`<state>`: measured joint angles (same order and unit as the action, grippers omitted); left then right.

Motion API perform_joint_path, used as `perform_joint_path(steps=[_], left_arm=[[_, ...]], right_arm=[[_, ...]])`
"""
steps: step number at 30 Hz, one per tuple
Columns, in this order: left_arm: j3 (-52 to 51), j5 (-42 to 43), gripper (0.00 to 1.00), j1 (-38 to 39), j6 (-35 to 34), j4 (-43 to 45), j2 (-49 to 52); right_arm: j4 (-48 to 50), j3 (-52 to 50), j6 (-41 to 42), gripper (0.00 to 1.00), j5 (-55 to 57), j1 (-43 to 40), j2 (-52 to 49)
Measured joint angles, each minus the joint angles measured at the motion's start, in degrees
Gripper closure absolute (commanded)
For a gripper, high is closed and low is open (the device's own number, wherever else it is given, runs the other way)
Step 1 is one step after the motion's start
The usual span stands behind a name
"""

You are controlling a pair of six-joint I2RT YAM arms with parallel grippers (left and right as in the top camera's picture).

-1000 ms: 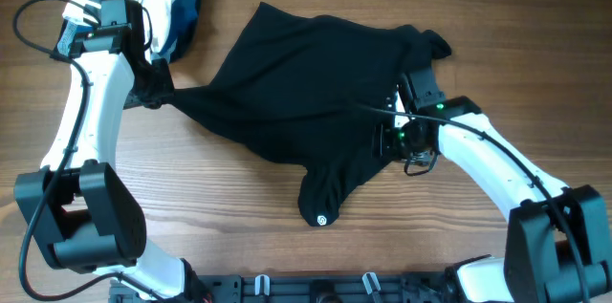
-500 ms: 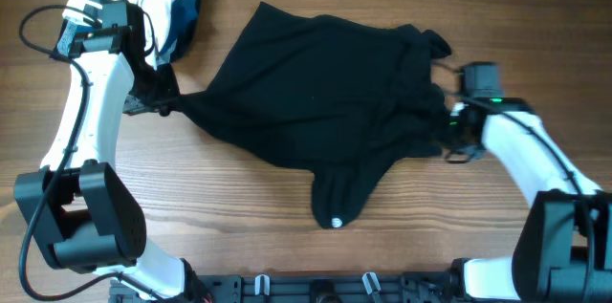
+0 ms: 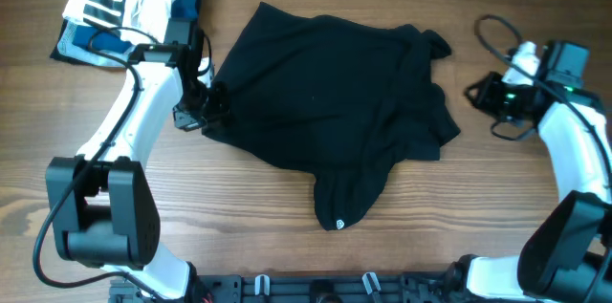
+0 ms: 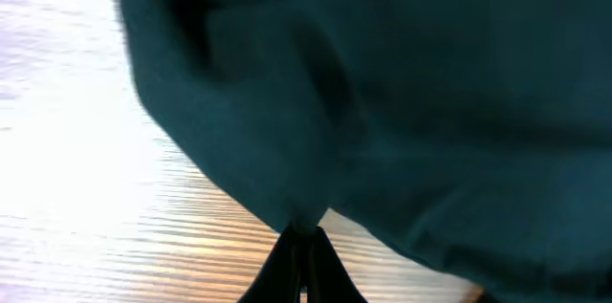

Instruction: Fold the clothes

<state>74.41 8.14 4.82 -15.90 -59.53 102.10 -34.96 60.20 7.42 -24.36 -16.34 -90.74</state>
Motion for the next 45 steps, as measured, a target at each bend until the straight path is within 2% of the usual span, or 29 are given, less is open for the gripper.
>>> perform_joint_path(steps=[4,6,9,13,18,22,28,29,31,32,38,42,45], left_arm=[[-0.3,-3.6,0.96,-3.7,-1.6,1.1,0.0],[-0.3,-5.2,0.96,-7.4,-2.5,1.9,0.0],[-0.3,-6.2,0.96,-12.0,-3.0,3.4,0.0],[-0.3,-6.8,0.96,-16.5,-3.4,3.7,0.0],[-0.3,-6.8,0.96,-17.2,-3.4,3.7,0.0],[-0.3,-6.8,0.96,-17.2,-3.4,3.7,0.0],[-0.3,-6.8,0.96,-17.2,-3.4,3.6,0.0],[-0.3,-6.8,0.96,-17.2,-3.4,3.4,0.0],[-0.3,-6.8,0.96,-17.2,-3.4,3.2,0.0],[-0.3,-6.8,0.96,-17.2,-3.4,2.9,0.0],[-0.3,-6.8,0.96,-17.2,-3.4,1.0,0.0],[-0.3,-6.4,0.96,-16.7,-3.4,-0.7,0.0],[-0.3,-5.6,0.96,-14.5,-3.4,-1.4,0.0]], right_arm=[[-3.1,0.2,-0.3,0.51,-3.4,9.6,0.0],[-7.8,0.4,-0.2,0.48,-4.4,15.6,0.0],[-15.3,0.3,0.8,0.47,-3.9,22.2,0.0],[-18.7,-2.0,5.2,0.47,-3.4,28.5,0.0],[-21.4,-6.8,12.3,0.46,-1.3,36.3,0.0],[-20.1,-9.3,16.0,0.45,2.1,38.5,0.0],[-12.1,-16.5,21.1,0.51,5.5,38.6,0.0],[-11.3,-17.9,22.1,0.62,5.8,38.6,0.0],[-10.1,-18.8,23.9,0.91,6.6,38.6,0.8],[-9.4,-18.9,24.4,0.96,7.0,38.6,0.8],[-5.4,-19.3,26.0,0.96,7.9,35.1,0.8],[-5.5,-19.2,23.0,0.96,7.7,24.2,0.8],[-7.0,-18.3,17.7,0.96,7.9,11.4,0.7]])
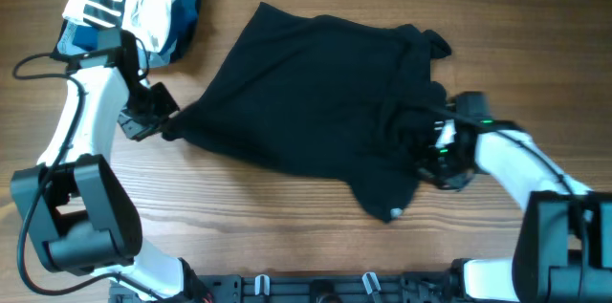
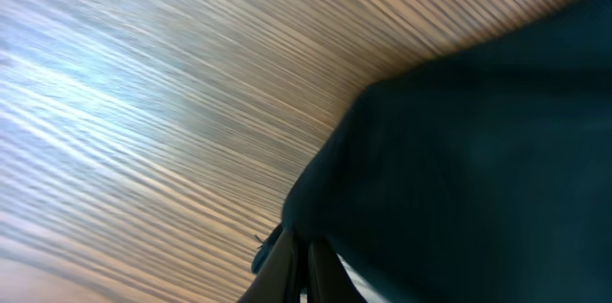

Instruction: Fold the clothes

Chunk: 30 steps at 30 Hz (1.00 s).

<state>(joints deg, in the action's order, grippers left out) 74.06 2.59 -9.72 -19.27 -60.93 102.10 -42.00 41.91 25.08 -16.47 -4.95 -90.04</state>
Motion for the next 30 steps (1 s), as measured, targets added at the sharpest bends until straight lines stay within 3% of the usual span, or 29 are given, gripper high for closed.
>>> perform_joint_path(steps=[5,8,10,11,13,15,17,23,27,30], left_arm=[[-3.4,3.1,0.96,7.0,-0.3,0.7,0.0],[-7.9,4.5,0.96,12.2,-2.1,1.6,0.0],[-9.1,4.8,0.96,14.0,-2.6,1.3,0.0],[-9.3,5.0,0.96,14.7,-3.0,1.3,0.0],[-9.4,5.5,0.96,15.4,-3.7,1.4,-0.1],[-9.4,6.0,0.96,15.6,-4.0,1.4,-1.6],[-9.4,6.3,0.96,15.6,-4.0,1.3,-3.6],[-9.4,6.5,0.96,15.6,-4.2,2.8,-6.4],[-9.4,6.5,0.96,15.6,-4.2,4.7,-6.4],[-9.4,6.5,0.96,15.6,-4.2,5.6,-6.4]], right_arm=[[-5.3,7.3,-7.4,0.96,0.2,-14.0,-0.1],[-10.1,11.0,-10.5,0.94,0.2,-16.0,-0.1],[-12.1,11.2,-11.7,0.87,-0.1,-16.0,0.0],[-13.5,11.2,-12.5,0.80,-0.2,-16.0,0.2],[-17.1,11.2,-13.4,0.51,-0.4,-16.0,3.2],[-20.6,11.2,-14.1,0.37,-1.1,-16.0,8.7],[-23.1,11.3,-14.8,0.32,-2.2,-15.9,14.6],[-26.9,11.3,-12.3,0.30,-2.4,-10.1,21.3],[-26.3,10.9,-3.5,0.30,3.0,0.1,20.3],[-24.5,8.5,4.4,0.36,8.4,7.2,18.0]])
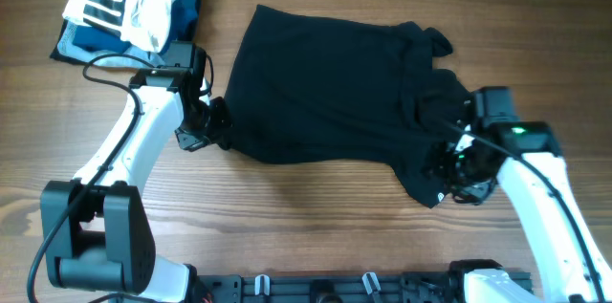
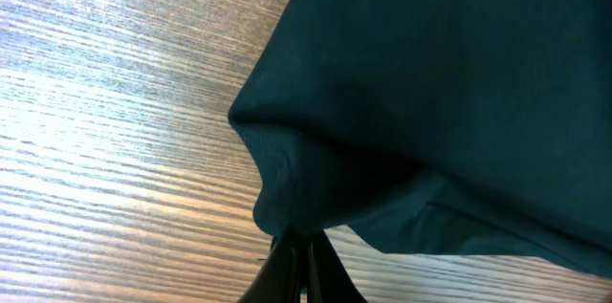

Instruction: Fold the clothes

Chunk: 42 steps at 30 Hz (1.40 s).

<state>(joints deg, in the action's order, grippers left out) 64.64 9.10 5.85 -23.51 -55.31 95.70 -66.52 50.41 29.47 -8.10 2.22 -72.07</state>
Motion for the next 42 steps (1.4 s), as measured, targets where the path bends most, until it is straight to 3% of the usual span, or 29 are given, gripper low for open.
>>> perform_joint_path(steps=[8,25,27,30,37,42], left_arm=[[0.0,-0.2,0.96,0.0,0.0,0.3,0.0],[-10.2,-0.2,0.96,0.0,-0.9,10.0,0.0],[-10.2,-0.2,0.96,0.0,-0.9,10.4,0.0],[-10.2,-0.2,0.96,0.0,-0.9,11.2,0.0],[-10.1,-5.3,0.96,-1.1,-0.8,10.4,0.0],[-0.6,-7.0,0.96,-6.0,-0.3,-8.3,-1.8]], right_arm=[[9.4,-9.0,9.1,0.44,4.1,6.3,-5.6],[19.1,-12.4,11.3,0.44,2.3,6.3,-11.7],[19.7,-12.4,11.5,0.76,2.6,6.3,-11.8],[20.6,-12.4,12.8,0.95,4.0,6.3,-11.9],[17.8,-11.5,12.0,0.96,5.0,6.3,-12.0],[2.3,1.7,6.0,0.96,3.6,5.2,-10.5]])
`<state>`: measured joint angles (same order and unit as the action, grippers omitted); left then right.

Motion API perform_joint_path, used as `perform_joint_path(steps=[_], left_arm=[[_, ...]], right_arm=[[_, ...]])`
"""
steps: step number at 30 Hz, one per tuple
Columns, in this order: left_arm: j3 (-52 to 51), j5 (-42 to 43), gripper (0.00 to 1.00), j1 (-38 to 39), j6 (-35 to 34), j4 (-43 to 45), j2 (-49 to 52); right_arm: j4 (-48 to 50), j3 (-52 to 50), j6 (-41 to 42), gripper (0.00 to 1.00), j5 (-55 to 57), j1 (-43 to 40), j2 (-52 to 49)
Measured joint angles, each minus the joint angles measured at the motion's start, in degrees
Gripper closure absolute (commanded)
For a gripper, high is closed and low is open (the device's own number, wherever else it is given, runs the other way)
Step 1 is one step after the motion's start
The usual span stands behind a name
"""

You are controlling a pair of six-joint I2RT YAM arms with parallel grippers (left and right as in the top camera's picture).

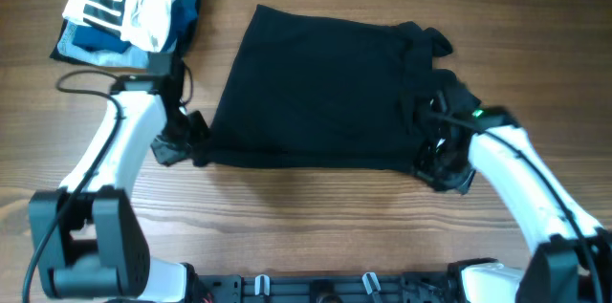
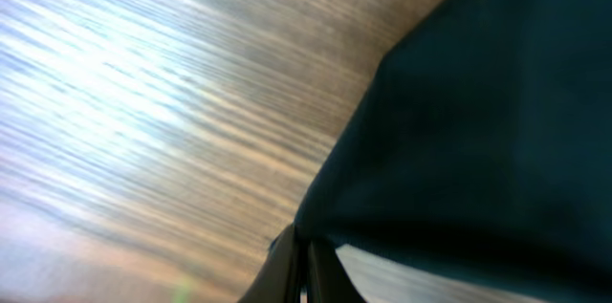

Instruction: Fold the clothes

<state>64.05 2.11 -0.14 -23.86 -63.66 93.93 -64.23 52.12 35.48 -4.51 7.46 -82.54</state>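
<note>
A black garment (image 1: pixel 320 88) lies spread across the middle of the wooden table, its near edge now a straight line. My left gripper (image 1: pixel 198 153) is shut on the garment's near-left corner (image 2: pixel 316 231), the two fingers pressed together on the cloth in the left wrist view. At the near-right corner my right gripper (image 1: pixel 432 162) sits in bunched black cloth (image 1: pixel 435 102); its jaws are hidden under the wrist, so I cannot tell how they stand.
A pile of clothes (image 1: pixel 129 7), striped, white and blue, lies on a dark cloth at the far left corner. Bare wooden table (image 1: pixel 306 227) runs along the near side. A cable (image 1: pixel 81 78) loops off my left arm.
My left gripper has moved nearer and to the left with the corner. The right gripper has shifted left and farther. The garment's near edge, slanted before, now runs straight.
First the garment lay crumpled with a tongue hanging near, my left gripper shut on its left edge, the right arm away at far right. Then the right gripper was at the cloth's right side. Both corners were later drawn apart, and the tongue is gone.
</note>
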Motion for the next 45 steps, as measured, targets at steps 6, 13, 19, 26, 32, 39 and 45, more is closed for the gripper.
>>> perform_joint_path(steps=[6,13,19,26,32,39,45], left_arm=[[8.5,-0.6,0.96,-2.0,0.6,-13.4,-6.3],[9.0,-0.5,0.96,-2.0,1.0,-10.1,-10.5],[19.7,-0.1,0.96,-2.0,1.9,-3.0,-13.4],[33.0,0.9,0.96,-1.8,3.1,4.2,-17.3],[36.0,1.7,0.96,-1.6,4.3,11.5,-20.2],[43.1,-1.4,0.96,-1.9,4.7,23.6,-26.2],[44.3,-2.0,0.96,-1.9,4.7,23.4,-25.2]], right_arm=[[-14.7,12.8,-9.6,0.96,-4.4,-6.1,4.7],[-15.1,19.1,-14.8,0.96,-5.9,-9.8,9.8],[-12.4,30.4,-18.8,0.96,-5.0,-13.7,10.3],[-12.4,39.4,-22.7,0.96,-4.7,-18.3,10.3],[-13.4,49.4,-25.6,0.96,-4.9,-23.5,10.3],[-12.3,64.3,-28.4,0.96,-2.9,-29.7,10.8],[-11.2,65.2,-31.0,0.96,-3.5,-29.8,7.4]])
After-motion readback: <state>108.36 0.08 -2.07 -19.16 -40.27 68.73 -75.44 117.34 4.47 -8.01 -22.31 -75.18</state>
